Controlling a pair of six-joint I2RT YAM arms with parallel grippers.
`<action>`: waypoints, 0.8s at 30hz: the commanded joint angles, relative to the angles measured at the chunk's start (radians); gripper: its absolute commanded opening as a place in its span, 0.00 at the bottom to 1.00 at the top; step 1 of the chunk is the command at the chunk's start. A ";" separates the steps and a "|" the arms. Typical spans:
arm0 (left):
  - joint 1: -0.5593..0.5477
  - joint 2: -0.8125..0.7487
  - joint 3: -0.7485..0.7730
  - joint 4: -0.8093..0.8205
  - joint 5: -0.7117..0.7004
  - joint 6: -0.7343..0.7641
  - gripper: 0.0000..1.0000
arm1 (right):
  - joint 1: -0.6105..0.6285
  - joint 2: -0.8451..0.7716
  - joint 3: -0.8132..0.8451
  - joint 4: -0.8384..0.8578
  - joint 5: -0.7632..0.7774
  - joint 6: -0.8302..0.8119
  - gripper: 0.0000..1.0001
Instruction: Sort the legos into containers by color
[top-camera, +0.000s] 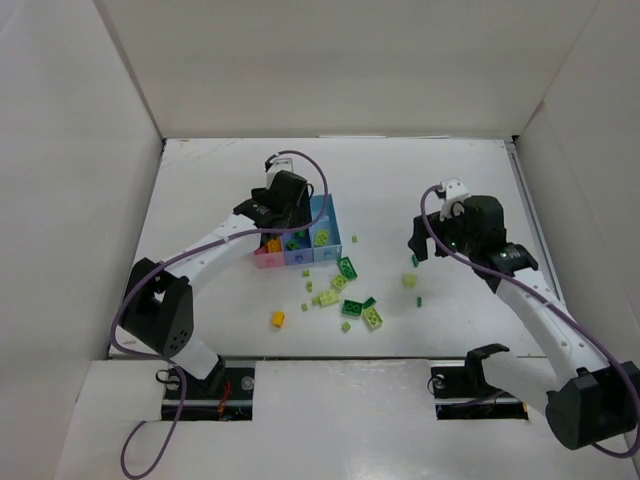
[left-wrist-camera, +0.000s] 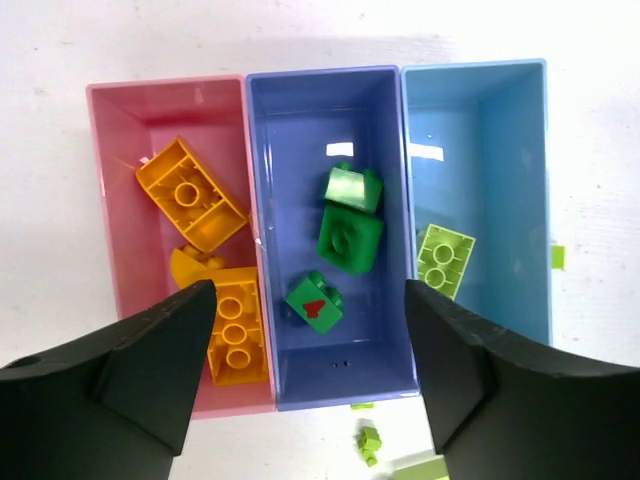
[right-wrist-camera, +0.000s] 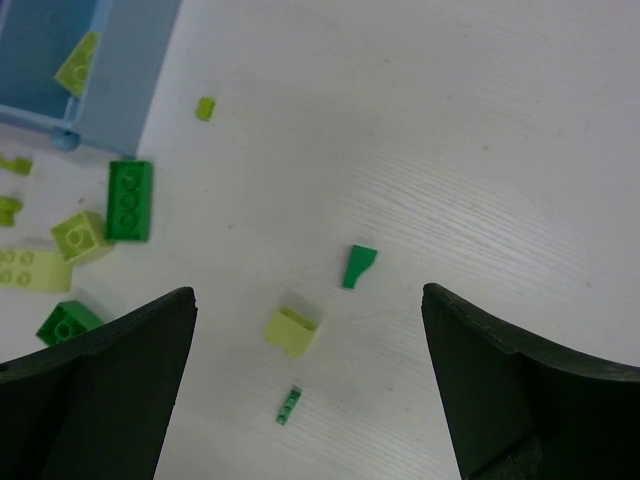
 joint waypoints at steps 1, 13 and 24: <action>-0.002 -0.022 0.036 0.030 0.032 0.017 0.74 | 0.104 0.009 -0.004 0.069 -0.054 -0.052 0.98; -0.011 -0.292 -0.113 -0.027 0.027 -0.129 1.00 | 0.434 0.306 0.028 0.275 0.281 0.205 0.97; -0.020 -0.481 -0.228 -0.077 0.015 -0.217 1.00 | 0.554 0.518 0.026 0.491 0.411 0.236 0.91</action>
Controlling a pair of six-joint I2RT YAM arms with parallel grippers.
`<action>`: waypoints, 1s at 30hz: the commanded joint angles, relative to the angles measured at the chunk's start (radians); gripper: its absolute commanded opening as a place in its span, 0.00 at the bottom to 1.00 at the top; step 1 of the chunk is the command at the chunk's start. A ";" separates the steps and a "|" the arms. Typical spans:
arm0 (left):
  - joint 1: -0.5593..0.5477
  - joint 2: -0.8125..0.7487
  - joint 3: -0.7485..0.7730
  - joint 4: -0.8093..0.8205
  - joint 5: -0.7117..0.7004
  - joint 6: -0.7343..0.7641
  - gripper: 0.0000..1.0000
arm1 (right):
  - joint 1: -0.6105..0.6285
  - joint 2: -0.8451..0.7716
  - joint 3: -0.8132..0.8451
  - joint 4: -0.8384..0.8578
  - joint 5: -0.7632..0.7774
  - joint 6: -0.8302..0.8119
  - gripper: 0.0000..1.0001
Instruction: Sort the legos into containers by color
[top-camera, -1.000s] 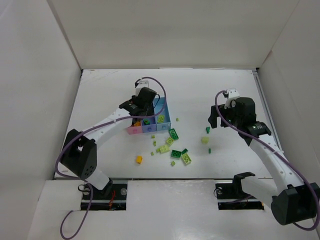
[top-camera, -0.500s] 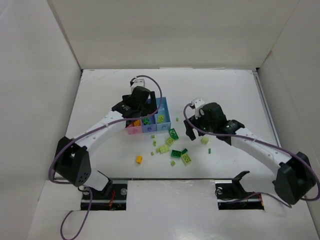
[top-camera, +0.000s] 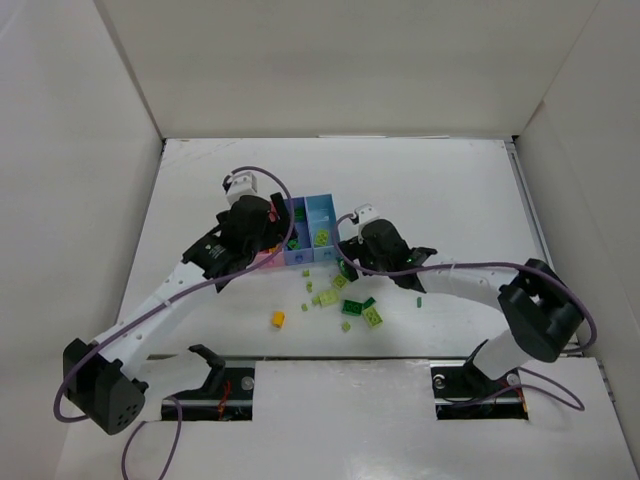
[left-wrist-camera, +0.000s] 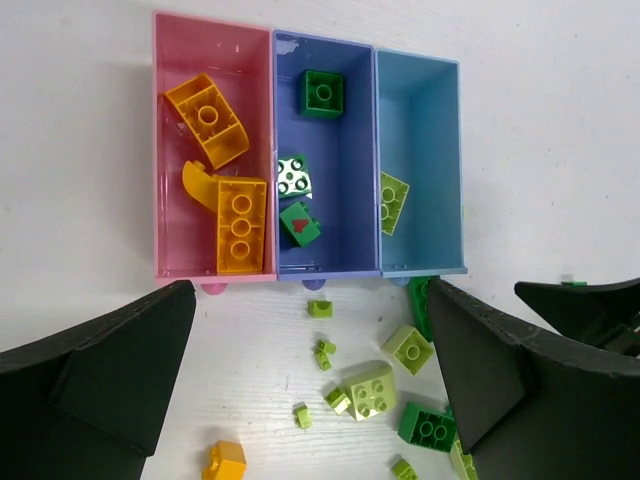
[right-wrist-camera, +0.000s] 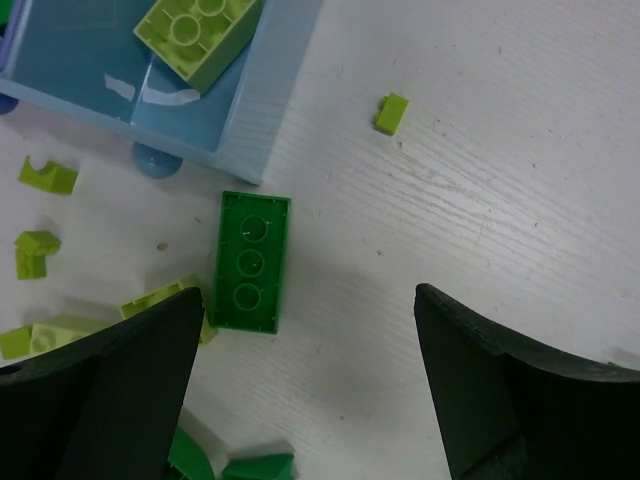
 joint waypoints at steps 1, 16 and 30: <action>-0.005 -0.046 -0.027 -0.029 -0.030 -0.040 1.00 | 0.016 0.036 0.015 0.129 0.042 0.022 0.91; -0.005 -0.085 -0.056 -0.065 -0.021 -0.067 1.00 | 0.089 0.190 0.018 0.267 0.198 0.067 0.85; -0.014 -0.134 -0.056 -0.104 -0.039 -0.086 1.00 | 0.107 0.170 -0.082 0.267 0.249 0.126 0.51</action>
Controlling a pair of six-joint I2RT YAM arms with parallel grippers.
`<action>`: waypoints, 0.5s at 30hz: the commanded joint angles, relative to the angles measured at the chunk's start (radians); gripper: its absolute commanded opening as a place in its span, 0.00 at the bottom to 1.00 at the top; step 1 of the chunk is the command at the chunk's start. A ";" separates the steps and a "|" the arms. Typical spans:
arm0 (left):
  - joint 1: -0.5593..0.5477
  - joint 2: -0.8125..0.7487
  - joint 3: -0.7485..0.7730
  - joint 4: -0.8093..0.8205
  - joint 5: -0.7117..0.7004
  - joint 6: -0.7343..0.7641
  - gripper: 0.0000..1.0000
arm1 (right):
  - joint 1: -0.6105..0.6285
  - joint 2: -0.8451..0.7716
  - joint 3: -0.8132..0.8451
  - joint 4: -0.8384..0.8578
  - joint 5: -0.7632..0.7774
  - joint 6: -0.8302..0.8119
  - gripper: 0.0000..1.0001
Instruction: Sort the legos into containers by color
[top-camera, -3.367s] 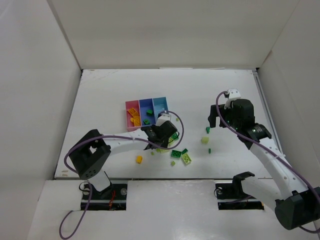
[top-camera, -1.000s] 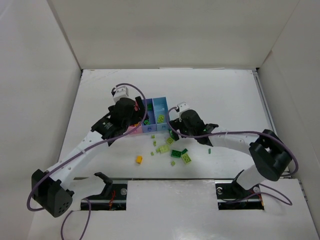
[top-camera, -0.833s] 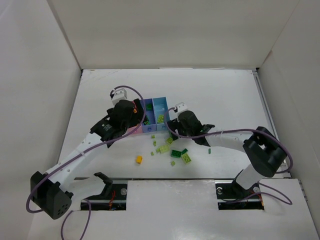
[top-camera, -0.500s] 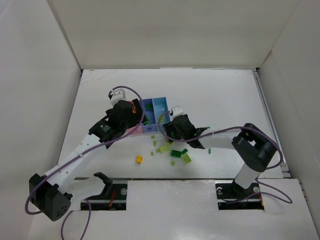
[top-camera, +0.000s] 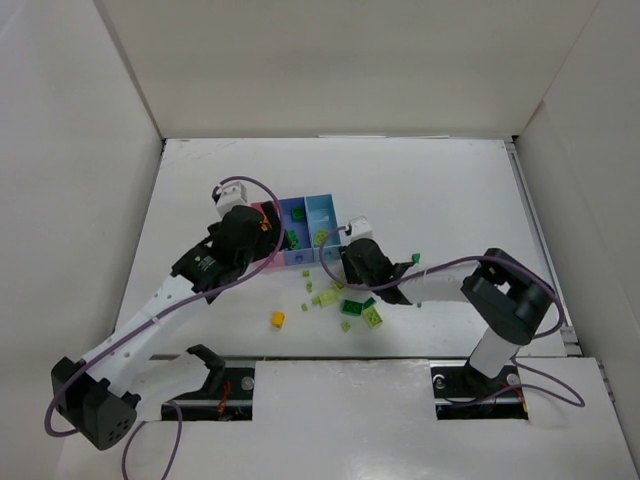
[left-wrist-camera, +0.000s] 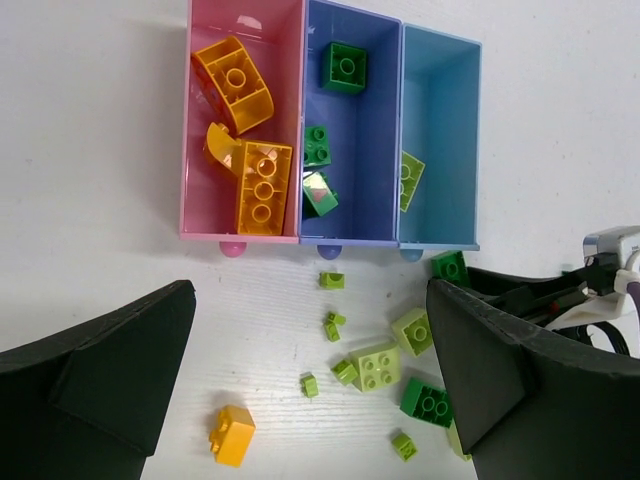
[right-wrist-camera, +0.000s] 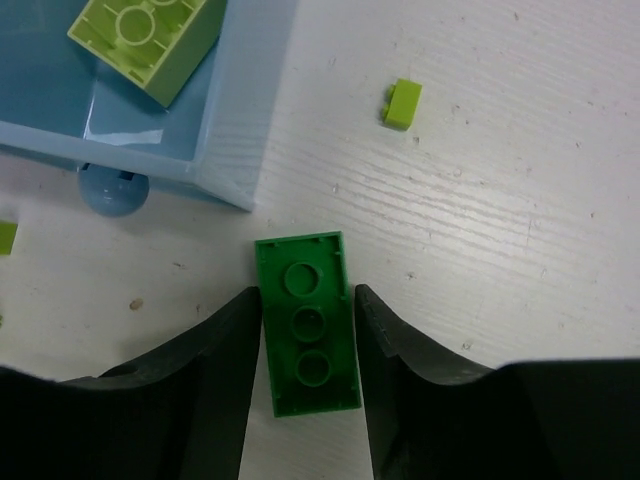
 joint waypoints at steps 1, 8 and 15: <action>-0.003 -0.034 -0.007 -0.018 -0.024 -0.015 1.00 | 0.009 -0.023 -0.023 0.016 0.030 0.022 0.47; -0.003 -0.052 -0.007 -0.018 -0.024 -0.015 1.00 | 0.009 -0.162 -0.031 -0.039 0.051 -0.010 0.31; -0.003 -0.061 -0.019 0.013 0.019 0.007 1.00 | 0.009 -0.320 0.062 -0.102 0.035 -0.108 0.28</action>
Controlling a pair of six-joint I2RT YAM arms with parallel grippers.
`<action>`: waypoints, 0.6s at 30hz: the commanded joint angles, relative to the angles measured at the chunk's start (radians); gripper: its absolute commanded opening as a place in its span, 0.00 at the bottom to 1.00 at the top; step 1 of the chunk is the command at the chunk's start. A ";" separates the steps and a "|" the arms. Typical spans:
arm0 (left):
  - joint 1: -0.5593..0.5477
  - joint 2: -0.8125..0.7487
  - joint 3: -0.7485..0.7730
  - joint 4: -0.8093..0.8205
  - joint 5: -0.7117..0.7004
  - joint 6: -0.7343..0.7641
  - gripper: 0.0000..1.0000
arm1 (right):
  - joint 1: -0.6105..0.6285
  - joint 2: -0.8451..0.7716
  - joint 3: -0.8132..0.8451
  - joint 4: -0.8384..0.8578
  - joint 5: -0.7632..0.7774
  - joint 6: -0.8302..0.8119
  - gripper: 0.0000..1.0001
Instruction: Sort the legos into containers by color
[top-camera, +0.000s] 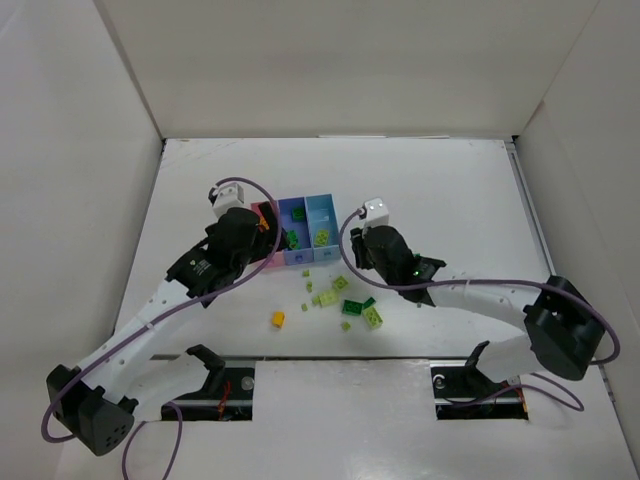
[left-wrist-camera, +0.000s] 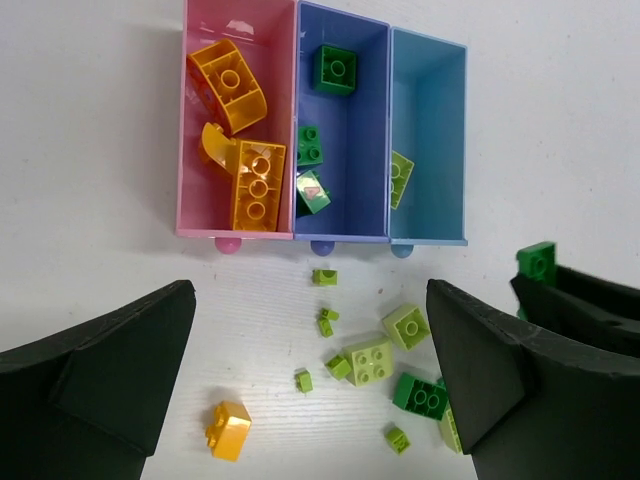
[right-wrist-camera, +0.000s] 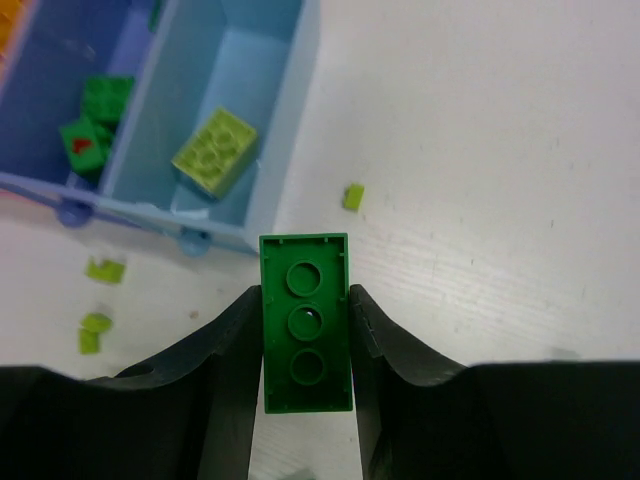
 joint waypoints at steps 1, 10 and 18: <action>-0.003 -0.014 -0.016 0.022 0.014 0.013 1.00 | 0.009 -0.035 0.118 -0.002 -0.030 -0.055 0.28; -0.003 -0.023 -0.016 0.002 -0.004 0.013 1.00 | 0.030 0.200 0.431 -0.002 -0.272 -0.166 0.27; 0.006 -0.054 -0.025 -0.035 -0.017 0.002 1.00 | 0.040 0.367 0.568 -0.002 -0.328 -0.144 0.29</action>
